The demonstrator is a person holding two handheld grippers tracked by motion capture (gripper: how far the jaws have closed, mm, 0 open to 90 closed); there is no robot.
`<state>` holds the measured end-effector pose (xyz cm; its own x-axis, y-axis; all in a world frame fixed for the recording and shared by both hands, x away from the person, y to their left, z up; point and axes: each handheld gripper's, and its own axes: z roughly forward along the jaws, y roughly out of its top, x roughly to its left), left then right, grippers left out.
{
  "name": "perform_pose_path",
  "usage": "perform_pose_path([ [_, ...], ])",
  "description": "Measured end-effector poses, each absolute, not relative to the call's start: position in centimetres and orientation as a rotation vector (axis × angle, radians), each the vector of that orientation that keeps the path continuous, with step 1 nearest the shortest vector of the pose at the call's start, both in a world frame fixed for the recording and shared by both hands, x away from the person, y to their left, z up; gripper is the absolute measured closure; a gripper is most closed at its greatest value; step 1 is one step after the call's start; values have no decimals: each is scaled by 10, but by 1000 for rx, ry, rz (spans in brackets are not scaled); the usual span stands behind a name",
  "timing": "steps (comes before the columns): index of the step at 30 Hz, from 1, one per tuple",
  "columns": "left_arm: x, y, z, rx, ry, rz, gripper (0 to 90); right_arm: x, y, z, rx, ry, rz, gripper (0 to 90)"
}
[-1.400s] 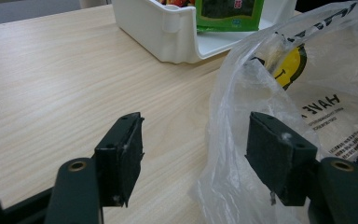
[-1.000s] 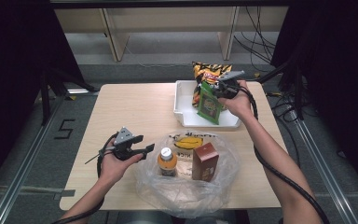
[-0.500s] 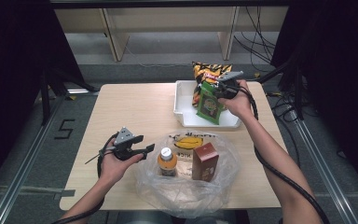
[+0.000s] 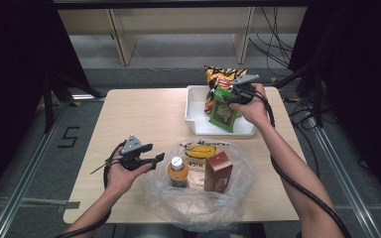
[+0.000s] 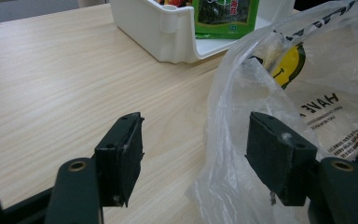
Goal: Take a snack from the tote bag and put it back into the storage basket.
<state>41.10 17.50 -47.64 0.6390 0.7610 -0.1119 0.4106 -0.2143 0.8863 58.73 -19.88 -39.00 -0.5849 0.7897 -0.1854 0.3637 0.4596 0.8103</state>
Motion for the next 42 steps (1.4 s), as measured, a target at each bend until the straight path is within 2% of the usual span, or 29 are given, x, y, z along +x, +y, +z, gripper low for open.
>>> perform_pose_path([
  [6, 411, 174, -477, 1835, 941, 425, 356, 581, -205, -380, 965, 2111, 1039, 573],
  [9, 410, 174, -476, 1835, 939, 426, 357, 577, -209, -379, 974, 2085, 1056, 609],
  [13, 411, 173, -476, 1844, 932, 430, 357, 567, -215, -379, 996, 2102, 1054, 723],
  [17, 410, 172, -476, 1838, 935, 423, 357, 557, -222, -387, 1009, 2117, 1046, 787],
  [24, 410, 173, -475, 1842, 933, 434, 357, 539, -232, -395, 1071, 2137, 1056, 812],
  [28, 410, 173, -475, 1835, 935, 437, 356, 528, -237, -394, 1102, 2105, 1088, 786],
  [42, 408, 173, -473, 1822, 944, 443, 351, 482, -236, -386, 1180, 2069, 1212, 577],
])
